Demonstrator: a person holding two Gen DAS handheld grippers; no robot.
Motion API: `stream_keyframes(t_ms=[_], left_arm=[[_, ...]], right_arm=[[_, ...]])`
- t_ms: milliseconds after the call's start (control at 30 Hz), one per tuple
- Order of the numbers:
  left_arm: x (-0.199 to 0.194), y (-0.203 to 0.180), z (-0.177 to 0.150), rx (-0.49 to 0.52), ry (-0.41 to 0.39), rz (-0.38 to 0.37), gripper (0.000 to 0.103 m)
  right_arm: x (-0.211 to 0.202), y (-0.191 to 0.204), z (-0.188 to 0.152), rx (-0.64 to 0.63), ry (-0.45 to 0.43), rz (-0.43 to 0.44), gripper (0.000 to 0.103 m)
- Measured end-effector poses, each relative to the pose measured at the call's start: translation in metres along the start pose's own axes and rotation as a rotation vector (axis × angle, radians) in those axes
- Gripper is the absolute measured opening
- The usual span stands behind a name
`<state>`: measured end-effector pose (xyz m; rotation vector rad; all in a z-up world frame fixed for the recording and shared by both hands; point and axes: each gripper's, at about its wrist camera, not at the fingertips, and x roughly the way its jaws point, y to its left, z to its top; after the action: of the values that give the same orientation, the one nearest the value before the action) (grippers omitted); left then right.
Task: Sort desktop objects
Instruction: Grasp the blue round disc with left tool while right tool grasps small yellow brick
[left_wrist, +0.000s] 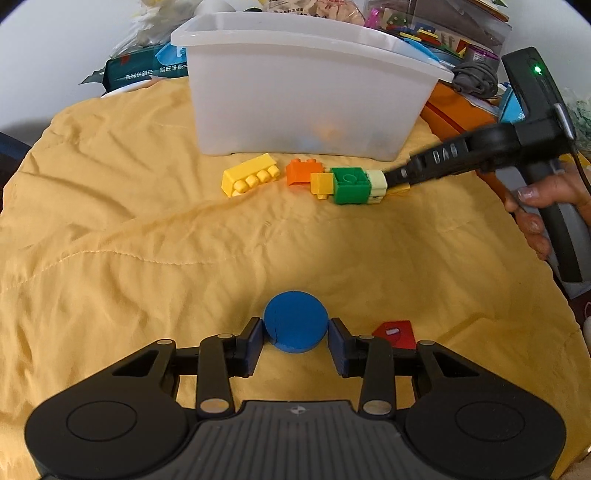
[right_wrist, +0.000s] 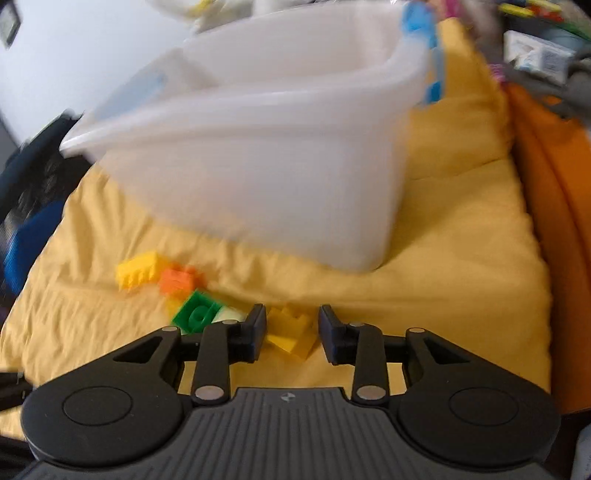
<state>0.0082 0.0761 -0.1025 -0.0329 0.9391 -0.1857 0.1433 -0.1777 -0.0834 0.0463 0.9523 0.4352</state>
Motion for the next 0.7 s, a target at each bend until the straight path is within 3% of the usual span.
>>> stream_keyframes(t_ms=[33, 133, 200, 400, 500, 600, 700], left_arm=[[0.0, -0.001, -0.002, 0.0, 0.002, 0.0, 0.042], [-0.002, -0.001, -0.003, -0.002, 0.001, -0.002, 0.042], [-0.006, -0.002, -0.004, -0.002, -0.003, -0.003, 0.042], [-0.008, -0.007, -0.012, 0.021, 0.004, -0.016, 0.042], [-0.007, -0.009, -0.015, 0.033, -0.002, -0.01, 0.042], [-0.006, -0.01, -0.015, 0.045, -0.008, -0.007, 0.042], [-0.004, -0.011, -0.016, 0.065, -0.026, -0.002, 0.042]], right_arm=[[-0.001, 0.008, -0.005, -0.042, 0.018, -0.006, 0.017], [-0.013, 0.038, -0.032, -0.2, 0.003, -0.108, 0.017], [-0.024, 0.052, -0.047, -0.233, -0.015, -0.148, 0.017], [-0.055, 0.076, -0.095, -0.157, -0.033, -0.123, 0.018], [-0.05, 0.077, -0.103, -0.141, -0.018, -0.133, 0.02], [-0.055, 0.074, -0.106, -0.13, -0.035, -0.149, 0.031], [-0.057, 0.071, -0.108, -0.106, -0.038, -0.153, 0.032]])
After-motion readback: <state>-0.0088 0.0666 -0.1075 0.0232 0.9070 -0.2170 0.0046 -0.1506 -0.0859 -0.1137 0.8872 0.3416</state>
